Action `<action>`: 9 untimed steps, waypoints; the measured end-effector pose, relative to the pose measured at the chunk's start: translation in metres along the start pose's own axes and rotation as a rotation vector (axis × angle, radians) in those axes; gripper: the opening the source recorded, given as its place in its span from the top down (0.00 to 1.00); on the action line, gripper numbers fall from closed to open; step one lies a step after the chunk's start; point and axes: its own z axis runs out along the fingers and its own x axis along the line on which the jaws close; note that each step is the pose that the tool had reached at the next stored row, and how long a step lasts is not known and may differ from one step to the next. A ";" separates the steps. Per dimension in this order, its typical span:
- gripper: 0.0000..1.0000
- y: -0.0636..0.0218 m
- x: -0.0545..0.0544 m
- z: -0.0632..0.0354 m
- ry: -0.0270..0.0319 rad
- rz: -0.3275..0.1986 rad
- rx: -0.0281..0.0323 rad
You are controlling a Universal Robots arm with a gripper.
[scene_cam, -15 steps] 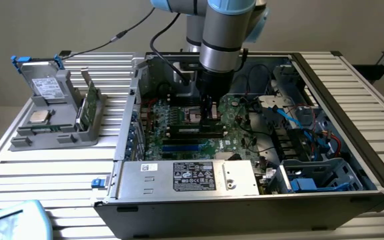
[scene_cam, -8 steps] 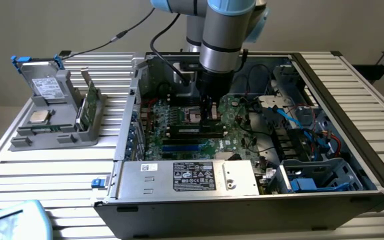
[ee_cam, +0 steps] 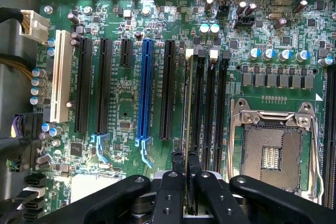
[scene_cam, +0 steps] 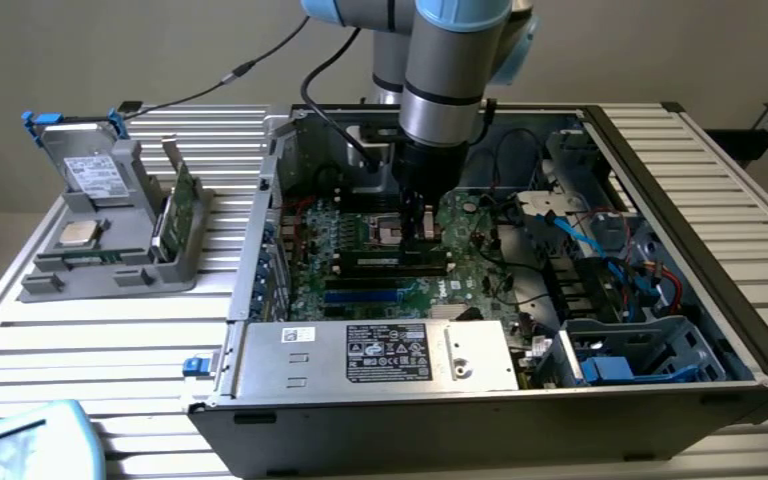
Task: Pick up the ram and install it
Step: 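Insert the ram into the slot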
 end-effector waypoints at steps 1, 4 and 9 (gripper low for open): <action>0.86 0.0000 0.000 0.0001 -0.0001 0.000 0.0000; 0.86 0.0000 0.000 0.0001 -0.0001 0.000 -0.0001; 0.86 -0.0003 0.000 0.0004 -0.0002 0.000 -0.0002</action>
